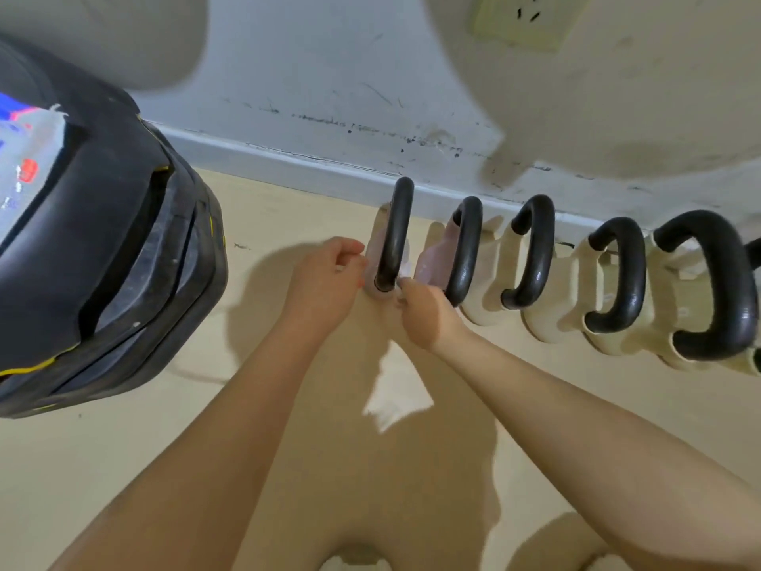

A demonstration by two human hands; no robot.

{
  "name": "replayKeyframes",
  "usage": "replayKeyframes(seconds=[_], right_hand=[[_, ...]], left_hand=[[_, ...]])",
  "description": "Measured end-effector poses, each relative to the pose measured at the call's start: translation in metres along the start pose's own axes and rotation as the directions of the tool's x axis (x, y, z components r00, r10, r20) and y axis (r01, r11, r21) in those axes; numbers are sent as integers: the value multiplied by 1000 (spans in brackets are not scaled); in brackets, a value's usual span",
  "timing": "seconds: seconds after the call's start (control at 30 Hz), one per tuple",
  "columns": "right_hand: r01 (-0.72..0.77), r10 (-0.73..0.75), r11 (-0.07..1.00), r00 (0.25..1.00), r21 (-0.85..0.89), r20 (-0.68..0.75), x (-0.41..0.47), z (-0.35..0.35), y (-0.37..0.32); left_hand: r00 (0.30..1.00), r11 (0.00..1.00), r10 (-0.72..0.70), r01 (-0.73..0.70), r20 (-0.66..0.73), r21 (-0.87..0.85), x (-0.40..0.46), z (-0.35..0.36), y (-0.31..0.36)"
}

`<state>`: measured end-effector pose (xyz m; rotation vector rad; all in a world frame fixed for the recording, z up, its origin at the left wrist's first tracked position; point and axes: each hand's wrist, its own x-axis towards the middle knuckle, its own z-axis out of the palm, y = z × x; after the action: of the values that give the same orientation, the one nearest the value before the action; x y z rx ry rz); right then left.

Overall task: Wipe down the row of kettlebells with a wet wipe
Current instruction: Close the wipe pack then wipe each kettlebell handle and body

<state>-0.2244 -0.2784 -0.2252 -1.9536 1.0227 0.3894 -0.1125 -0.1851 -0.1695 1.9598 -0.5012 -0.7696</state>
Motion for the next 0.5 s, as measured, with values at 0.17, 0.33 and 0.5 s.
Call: replayKeyframes(seconds=[0.17, 0.33, 0.5], right_hand=[[317, -220, 872, 934, 372, -282, -54, -93, -6], [250, -342, 936, 815, -248, -468, -42, -143, 20], [428, -560, 513, 824, -745, 87, -6, -131, 49]], left_hand=[[995, 996, 32, -24, 99, -83, -4, 36, 29], [971, 983, -52, 7, 235, 186, 9, 85, 36], [957, 899, 77, -187, 278, 395, 0, 106, 30]])
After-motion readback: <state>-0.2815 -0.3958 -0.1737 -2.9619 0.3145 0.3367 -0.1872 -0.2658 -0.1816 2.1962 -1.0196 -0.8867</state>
